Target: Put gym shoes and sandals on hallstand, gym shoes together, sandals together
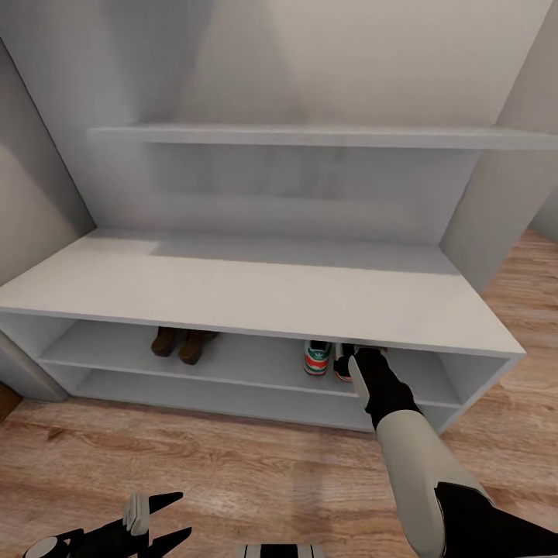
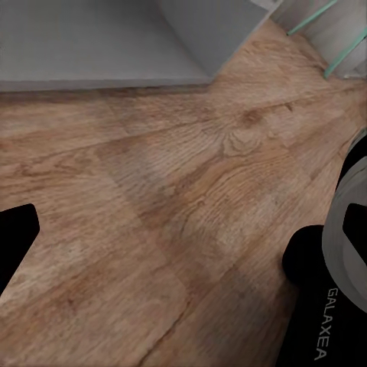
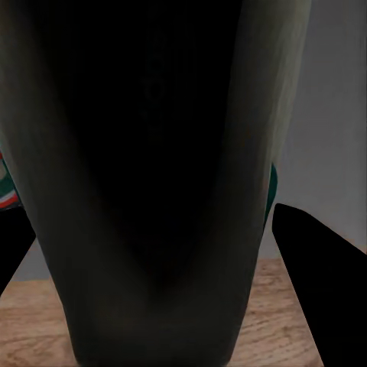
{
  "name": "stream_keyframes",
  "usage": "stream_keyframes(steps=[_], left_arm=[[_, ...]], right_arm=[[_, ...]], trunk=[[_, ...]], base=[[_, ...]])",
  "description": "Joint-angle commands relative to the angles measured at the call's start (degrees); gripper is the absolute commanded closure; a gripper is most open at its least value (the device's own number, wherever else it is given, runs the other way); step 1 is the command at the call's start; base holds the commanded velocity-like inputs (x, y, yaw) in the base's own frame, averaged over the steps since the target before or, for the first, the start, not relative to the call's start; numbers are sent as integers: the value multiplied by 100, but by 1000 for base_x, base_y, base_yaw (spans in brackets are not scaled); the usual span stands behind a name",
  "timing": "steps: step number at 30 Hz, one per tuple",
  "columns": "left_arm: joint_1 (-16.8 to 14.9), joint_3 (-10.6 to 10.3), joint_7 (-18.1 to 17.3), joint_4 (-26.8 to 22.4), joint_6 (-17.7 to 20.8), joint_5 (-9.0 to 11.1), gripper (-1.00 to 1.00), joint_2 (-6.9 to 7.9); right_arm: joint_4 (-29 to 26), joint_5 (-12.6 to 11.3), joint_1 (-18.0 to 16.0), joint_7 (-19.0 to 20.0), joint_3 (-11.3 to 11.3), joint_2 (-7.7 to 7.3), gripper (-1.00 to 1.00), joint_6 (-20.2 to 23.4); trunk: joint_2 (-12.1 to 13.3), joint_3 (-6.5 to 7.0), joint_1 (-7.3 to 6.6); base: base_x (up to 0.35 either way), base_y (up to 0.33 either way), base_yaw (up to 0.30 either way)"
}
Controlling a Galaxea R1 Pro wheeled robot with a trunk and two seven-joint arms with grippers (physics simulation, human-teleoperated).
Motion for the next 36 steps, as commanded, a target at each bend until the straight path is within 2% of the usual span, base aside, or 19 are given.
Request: stream_keyframes(steps=[1,6,7,24,36], left_arm=[[-4,28,-20,-1,-36,-33,-100,-4],[-4,26,-20,-1,-36,-37,-100,-4],[-4,26,-20,-1,-36,-37,-100,-4],[-4,29,-20,-1,-36,-29,-100,-4],[-4,35,-20,-1,-36,-20,-100,-4]], right_arm=[[-7,59,-3,17,-26,8,100,32],[-7,60,-3,17,-26,8,100,32],[-7,61,-3,17,-26,8,-100,32],[-7,62,-3,17,-26,8,-100,32],[-7,62,-3,17,-26,8,-100,32]], trunk=[[-2,-5,-1],[-2,-5,-1],[-2,-5,-1],[-2,-5,-1],[-2,-5,-1]], base=[[6,-1,0],[2,0,0],[0,0,0],[-4,0,0],[-270,0,0]])
